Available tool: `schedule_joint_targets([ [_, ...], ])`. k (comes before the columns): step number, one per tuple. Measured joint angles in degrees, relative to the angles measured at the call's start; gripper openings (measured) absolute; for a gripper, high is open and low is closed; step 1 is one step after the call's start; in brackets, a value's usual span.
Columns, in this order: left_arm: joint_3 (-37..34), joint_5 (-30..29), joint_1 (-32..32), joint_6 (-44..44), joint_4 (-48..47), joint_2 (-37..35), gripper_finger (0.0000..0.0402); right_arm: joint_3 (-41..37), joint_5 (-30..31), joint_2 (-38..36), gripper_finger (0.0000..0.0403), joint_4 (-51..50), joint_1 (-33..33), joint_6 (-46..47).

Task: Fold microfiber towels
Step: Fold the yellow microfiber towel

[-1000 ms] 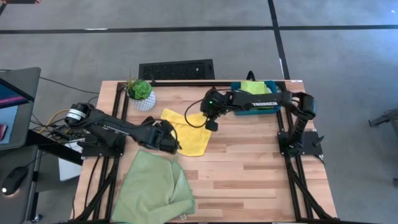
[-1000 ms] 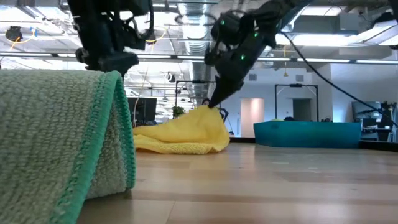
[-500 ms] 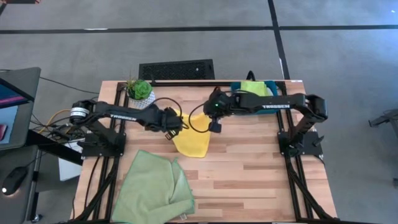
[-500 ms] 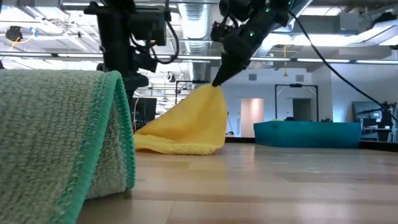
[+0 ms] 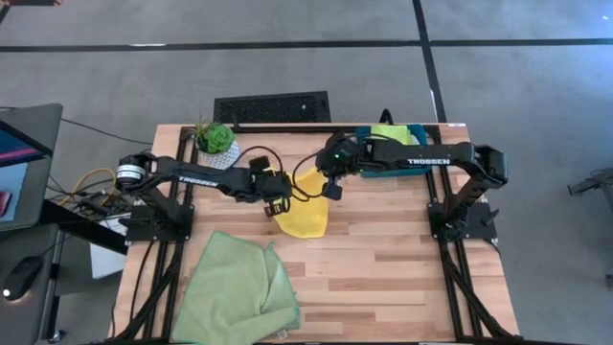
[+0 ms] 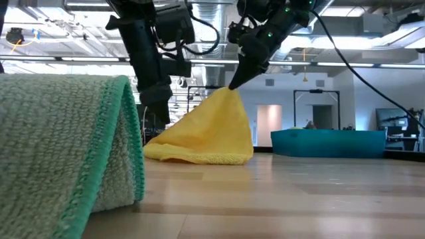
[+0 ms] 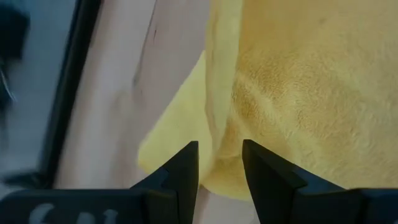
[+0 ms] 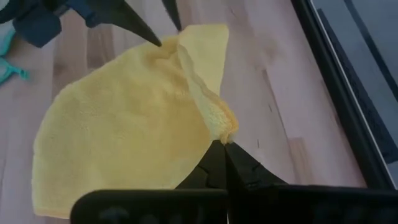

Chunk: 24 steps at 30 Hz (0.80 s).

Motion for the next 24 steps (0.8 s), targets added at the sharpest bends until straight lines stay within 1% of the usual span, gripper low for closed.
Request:
schedule_joint_targets([
  [4,0.00,1.29,0.27,12.90,2.79,-0.03,0.0118,0.00,-0.01,0.00,0.0004,-0.02,0.17,-0.02],
  [7,0.00,4.47,0.85,16.77,5.46,-0.03,0.0118,0.00,-0.01,0.00,0.0005,-0.46,0.17,-0.16],
  [13,0.00,5.66,3.25,18.21,8.09,-0.03,0.0118,0.00,-0.01,0.00,0.0005,-0.93,0.15,-1.11],
  [18,-0.07,10.41,5.78,19.46,8.24,-0.03,0.0118,0.00,-0.02,0.00,0.0005,-0.89,0.15,-1.91],
  [24,-2.78,11.81,7.45,20.58,12.79,-0.03,0.0118,0.00,-0.03,0.00,0.0005,-0.78,0.15,-2.58],
])
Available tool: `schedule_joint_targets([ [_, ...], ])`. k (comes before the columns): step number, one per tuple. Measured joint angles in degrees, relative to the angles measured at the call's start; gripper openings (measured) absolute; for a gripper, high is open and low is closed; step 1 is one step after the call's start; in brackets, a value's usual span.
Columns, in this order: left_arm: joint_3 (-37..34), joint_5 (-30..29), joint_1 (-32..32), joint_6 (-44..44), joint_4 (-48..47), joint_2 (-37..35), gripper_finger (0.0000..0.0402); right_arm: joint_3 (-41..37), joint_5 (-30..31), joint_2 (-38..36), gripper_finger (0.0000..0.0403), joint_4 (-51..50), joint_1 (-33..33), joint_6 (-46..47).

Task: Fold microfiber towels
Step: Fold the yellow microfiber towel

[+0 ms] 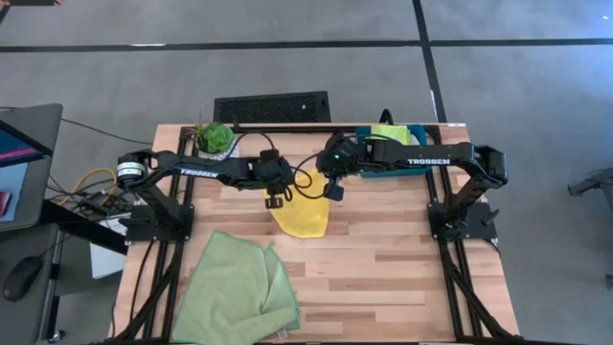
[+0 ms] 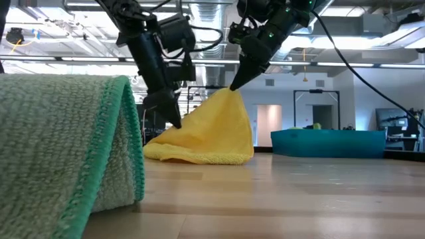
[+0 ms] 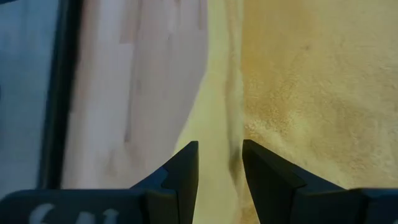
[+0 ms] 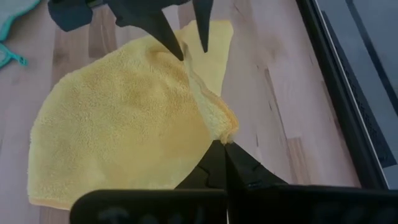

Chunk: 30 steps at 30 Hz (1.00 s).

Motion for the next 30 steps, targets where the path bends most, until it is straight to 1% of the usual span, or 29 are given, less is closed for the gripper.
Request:
schedule_joint_targets([
  [2,-1.41,1.50,0.34,-0.02,0.04,0.00,0.0118,0.00,0.00,0.00,0.0005,0.00,0.00,0.00],
  [4,-2.76,1.32,0.44,-0.70,-0.77,0.00,0.0118,0.00,-0.02,-0.20,0.0005,-0.09,0.00,-0.01],
  [12,-6.48,-6.73,0.47,-3.01,-0.49,-0.11,0.0118,0.00,-0.02,-3.59,0.0005,-0.09,0.00,-0.05],
  [17,-6.57,-9.18,0.58,-3.22,1.03,-0.11,0.0118,0.00,-0.02,-5.27,0.0005,-0.07,0.00,-0.05],
  [21,-6.55,-9.20,1.09,-3.03,2.01,-0.13,0.0117,0.00,-0.02,-5.34,0.0005,-0.11,0.00,-0.05],
  [24,-6.55,-8.83,1.94,-3.50,1.85,-0.11,0.0108,0.00,-0.02,-5.33,0.0005,-0.13,0.00,-0.05],
  [28,-6.55,-2.97,2.73,-3.50,2.16,-0.07,0.0091,0.00,-0.02,-5.33,0.0005,-0.11,0.00,-0.05],
  [30,-6.55,-2.39,2.81,-3.47,2.31,-0.07,0.0085,0.00,-0.02,-5.34,0.0005,-0.11,0.00,-0.05],
])
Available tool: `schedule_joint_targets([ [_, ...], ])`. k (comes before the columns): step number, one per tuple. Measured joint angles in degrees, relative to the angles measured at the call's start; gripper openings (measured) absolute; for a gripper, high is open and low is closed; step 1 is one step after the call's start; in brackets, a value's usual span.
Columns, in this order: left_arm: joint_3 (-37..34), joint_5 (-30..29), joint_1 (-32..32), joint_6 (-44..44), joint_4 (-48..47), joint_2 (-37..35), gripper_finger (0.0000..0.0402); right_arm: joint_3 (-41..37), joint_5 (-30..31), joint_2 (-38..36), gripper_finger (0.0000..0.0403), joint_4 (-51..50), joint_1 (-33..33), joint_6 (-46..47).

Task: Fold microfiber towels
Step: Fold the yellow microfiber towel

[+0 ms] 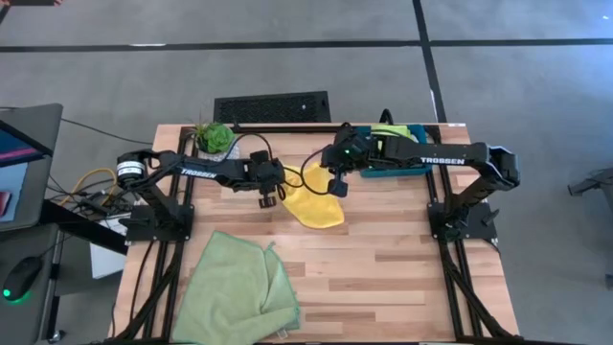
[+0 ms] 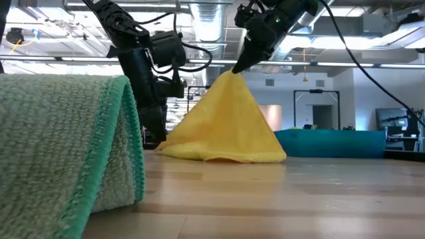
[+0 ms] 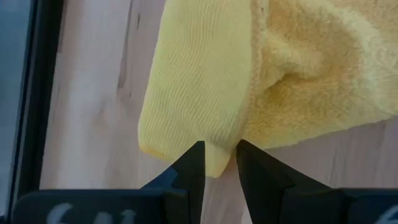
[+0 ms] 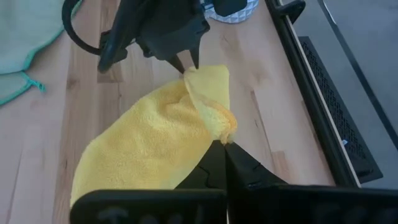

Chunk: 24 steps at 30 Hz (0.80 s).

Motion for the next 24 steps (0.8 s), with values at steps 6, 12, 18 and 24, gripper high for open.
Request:
schedule_joint_targets([
  [6,0.00,0.24,0.09,-0.60,0.11,0.02,0.0075,0.00,0.00,-0.01,0.0005,0.02,0.00,0.02],
  [12,0.00,-0.33,0.11,-1.99,1.03,0.04,0.0074,0.00,0.00,-0.01,0.0005,0.73,0.00,0.02],
  [18,0.02,-0.34,0.76,-2.46,2.51,0.07,0.0074,0.00,0.00,0.01,0.0005,1.01,0.00,0.02],
  [24,0.02,-0.36,2.46,-2.67,2.47,0.07,0.0074,0.00,0.00,-0.01,0.0005,1.18,0.00,0.04],
])
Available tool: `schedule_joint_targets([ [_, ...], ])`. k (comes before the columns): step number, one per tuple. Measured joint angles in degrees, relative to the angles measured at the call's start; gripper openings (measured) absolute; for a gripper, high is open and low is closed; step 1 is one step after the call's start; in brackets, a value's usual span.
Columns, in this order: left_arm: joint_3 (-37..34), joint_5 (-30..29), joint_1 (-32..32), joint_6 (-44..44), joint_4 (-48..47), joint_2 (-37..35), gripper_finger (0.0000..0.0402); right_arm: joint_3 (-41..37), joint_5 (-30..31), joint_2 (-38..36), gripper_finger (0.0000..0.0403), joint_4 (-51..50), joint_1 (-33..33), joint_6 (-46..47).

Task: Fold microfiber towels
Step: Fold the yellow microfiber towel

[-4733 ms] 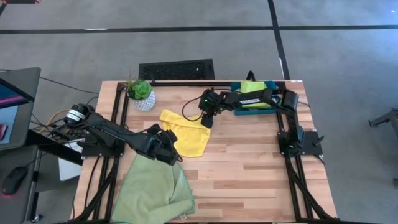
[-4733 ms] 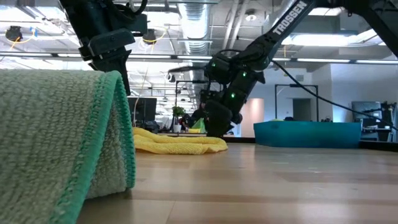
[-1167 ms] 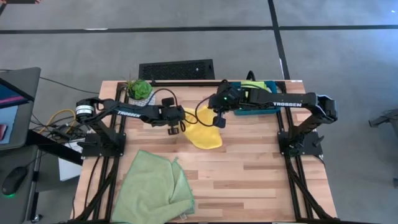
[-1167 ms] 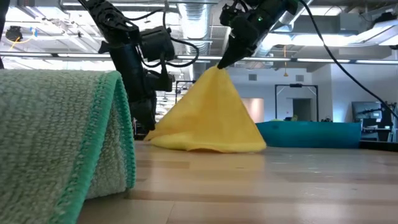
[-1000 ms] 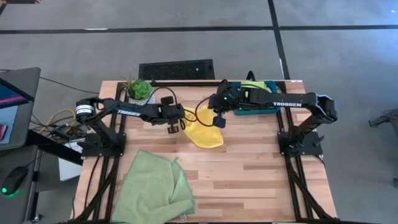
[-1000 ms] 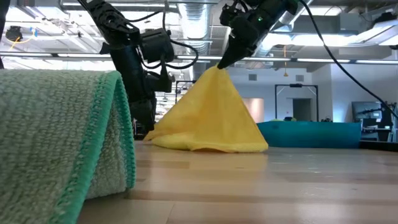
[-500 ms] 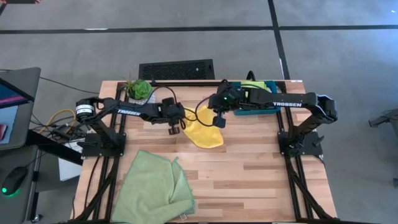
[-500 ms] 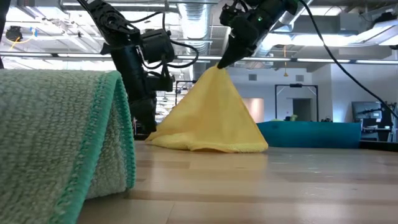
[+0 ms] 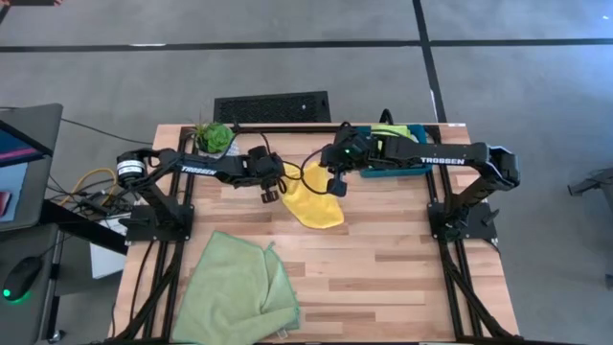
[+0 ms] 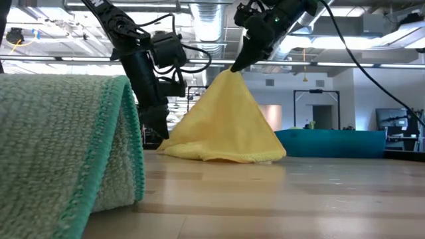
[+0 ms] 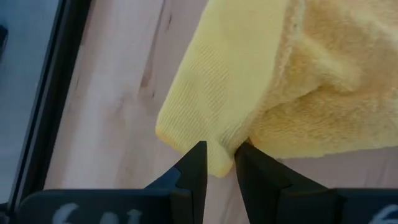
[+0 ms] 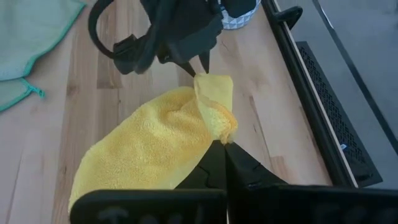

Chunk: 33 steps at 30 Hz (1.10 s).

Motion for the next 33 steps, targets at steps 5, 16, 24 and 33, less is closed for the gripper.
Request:
schedule_joint_targets([
  [5,0.00,-0.31,1.26,0.27,-0.14,0.00,0.0072,0.00,0.00,0.02,0.0005,0.00,0.00,-0.01],
  [16,0.00,-1.95,1.26,1.75,-0.20,-0.07,0.0002,0.00,0.03,0.02,0.0005,0.00,-0.09,-0.04],
  [24,1.94,-5.08,1.63,3.02,0.54,-5.12,0.0000,0.50,6.99,0.02,0.0005,-0.04,-2.07,-1.98],
  [33,10.24,-12.64,3.40,7.67,0.52,-11.95,0.0000,8.97,19.31,0.00,0.0005,0.40,-6.89,-6.01],
])
